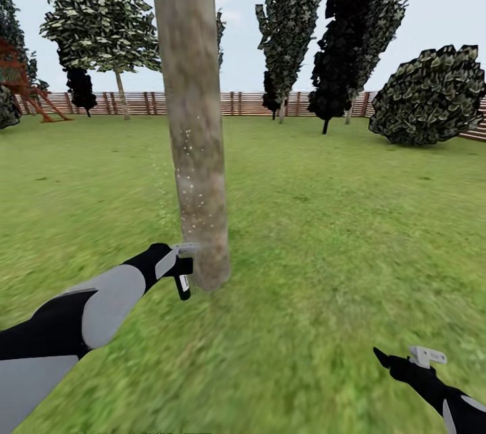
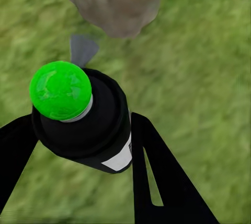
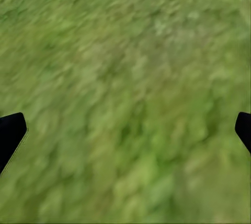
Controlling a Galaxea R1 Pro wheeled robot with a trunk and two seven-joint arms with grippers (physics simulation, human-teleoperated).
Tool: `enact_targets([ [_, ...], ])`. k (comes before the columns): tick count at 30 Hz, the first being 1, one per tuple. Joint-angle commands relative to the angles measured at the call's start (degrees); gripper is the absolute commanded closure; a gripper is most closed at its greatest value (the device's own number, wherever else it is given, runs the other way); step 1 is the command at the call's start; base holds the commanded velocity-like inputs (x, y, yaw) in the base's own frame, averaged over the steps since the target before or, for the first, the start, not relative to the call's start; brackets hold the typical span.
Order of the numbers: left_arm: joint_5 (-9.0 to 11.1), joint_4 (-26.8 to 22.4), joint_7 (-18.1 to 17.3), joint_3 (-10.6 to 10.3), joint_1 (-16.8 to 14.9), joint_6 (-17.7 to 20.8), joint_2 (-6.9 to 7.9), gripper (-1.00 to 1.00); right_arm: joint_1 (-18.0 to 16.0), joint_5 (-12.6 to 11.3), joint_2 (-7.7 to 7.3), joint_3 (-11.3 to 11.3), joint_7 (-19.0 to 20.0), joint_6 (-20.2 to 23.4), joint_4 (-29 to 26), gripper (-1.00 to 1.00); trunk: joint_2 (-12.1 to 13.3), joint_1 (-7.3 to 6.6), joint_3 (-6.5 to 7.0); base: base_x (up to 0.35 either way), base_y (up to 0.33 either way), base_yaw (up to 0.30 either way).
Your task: In the garden, pick up the pesticide atomizer on the floor and spray pesticide onto both trees until each tree trunk is fully covered.
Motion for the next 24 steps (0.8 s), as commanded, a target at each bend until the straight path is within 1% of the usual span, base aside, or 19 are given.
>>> enact_targets([
  [1, 0.01, 0.00, 0.01, -0.02, 0.00, 0.05, 0.00, 1.00, 0.00, -0.01, 0.00, 0.00, 0.00, 0.00, 0.00, -1.00, 0.00, 0.00, 0.00, 0.000, -0.001, 0.143],
  [8, 0.05, 0.02, 0.08, -0.03, 0.00, 0.21, 0.03, 1.00, 0.00, 0.02, 0.00, 0.00, 0.00, 0.00, 0.00, -1.00, 0.00, 0.00, 0.00, 0.022, -0.012, 0.024],
  [15, 0.05, 0.01, 0.10, -0.04, 0.00, 0.30, -0.02, 1.00, 0.00, -0.01, 0.00, -0.01, 0.00, 0.00, 0.00, -1.00, 0.00, 0.00, 0.00, 0.181, -0.228, 0.006],
  [19, 0.05, 0.01, 0.17, -0.04, 0.00, 0.30, -0.02, 1.00, 0.00, -0.02, 0.00, -0.01, 0.00, 0.00, 0.00, -1.00, 0.00, 0.00, 0.00, 0.176, -0.231, 0.180],
  [24, 0.13, 0.04, 0.27, -0.04, 0.00, 0.39, -0.19, 1.00, 0.00, -0.03, 0.00, -0.03, 0.00, 0.00, 0.00, -1.00, 0.00, 0.00, 0.00, 0.034, -0.048, 0.251],
])
